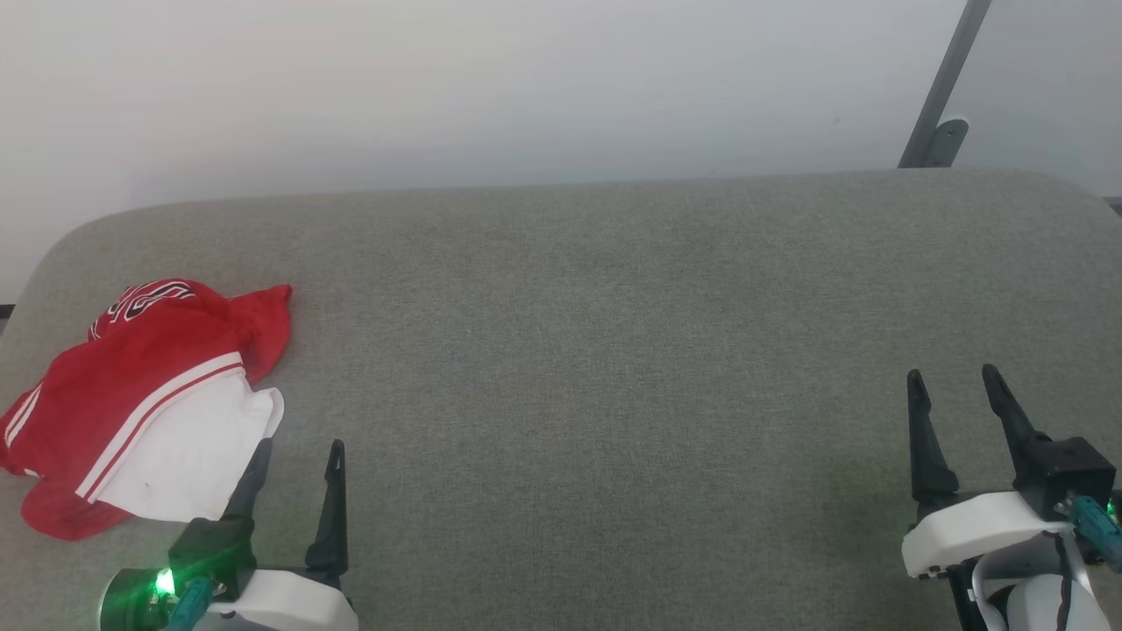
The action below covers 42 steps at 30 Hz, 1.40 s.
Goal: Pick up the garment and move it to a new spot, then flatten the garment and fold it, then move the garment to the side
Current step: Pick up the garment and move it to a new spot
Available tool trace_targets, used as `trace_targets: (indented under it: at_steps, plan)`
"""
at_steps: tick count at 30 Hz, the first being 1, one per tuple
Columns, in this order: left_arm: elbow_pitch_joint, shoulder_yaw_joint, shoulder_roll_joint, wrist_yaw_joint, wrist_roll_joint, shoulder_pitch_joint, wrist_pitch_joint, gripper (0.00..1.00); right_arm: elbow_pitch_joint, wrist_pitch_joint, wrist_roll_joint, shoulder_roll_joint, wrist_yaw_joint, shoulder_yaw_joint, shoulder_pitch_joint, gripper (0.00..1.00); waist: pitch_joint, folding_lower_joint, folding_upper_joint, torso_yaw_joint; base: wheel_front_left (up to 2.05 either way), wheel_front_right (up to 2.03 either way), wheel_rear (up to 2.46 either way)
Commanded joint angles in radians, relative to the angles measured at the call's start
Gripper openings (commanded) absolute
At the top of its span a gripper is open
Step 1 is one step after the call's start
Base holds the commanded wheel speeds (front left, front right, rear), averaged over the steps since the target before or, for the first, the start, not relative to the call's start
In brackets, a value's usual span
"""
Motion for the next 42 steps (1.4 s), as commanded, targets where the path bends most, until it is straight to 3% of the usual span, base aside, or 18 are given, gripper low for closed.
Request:
trace_targets:
  at_steps: [1, 7, 12, 32, 42]
  plan:
    - [0.002, 0.004, -0.003, -0.003, -0.007, -0.004, -0.004, 1.0, 0.0, -0.006, 0.002, 0.004, 0.0, -0.002, 0.008, 1.0, -0.001, 0.0, 0.0, 0.001, 0.0, 0.0, 0.0]
    - [0.01, 0.014, -0.011, -0.015, 0.01, -0.015, -0.004, 1.0, -0.003, -0.006, 0.01, 0.005, 0.0, -0.006, 0.014, 1.0, -0.004, 0.0, 0.0, 0.026, 0.0, 0.0, 0.0]
    - [0.029, 0.018, -0.016, -0.018, 0.007, -0.023, -0.005, 1.0, 0.003, -0.006, 0.022, 0.006, 0.0, 0.012, 0.031, 1.0, -0.01, 0.0, 0.0, 0.088, 0.0, 0.0, 0.0]
    - [0.034, 0.029, -0.029, -0.007, 0.017, 0.036, -0.004, 1.0, 0.045, -0.006, 0.053, 0.01, 0.0, 0.116, 0.048, 1.0, -0.042, 0.0, 0.0, 0.497, 0.0, 0.0, 0.0]
    - [-0.043, 0.067, -0.035, 0.051, -0.047, 0.084, -0.004, 1.0, 0.109, -0.005, 0.066, -0.005, -0.001, 0.261, -0.071, 1.0, 0.012, 0.0, 0.0, 0.532, 0.0, 0.0, 0.0]
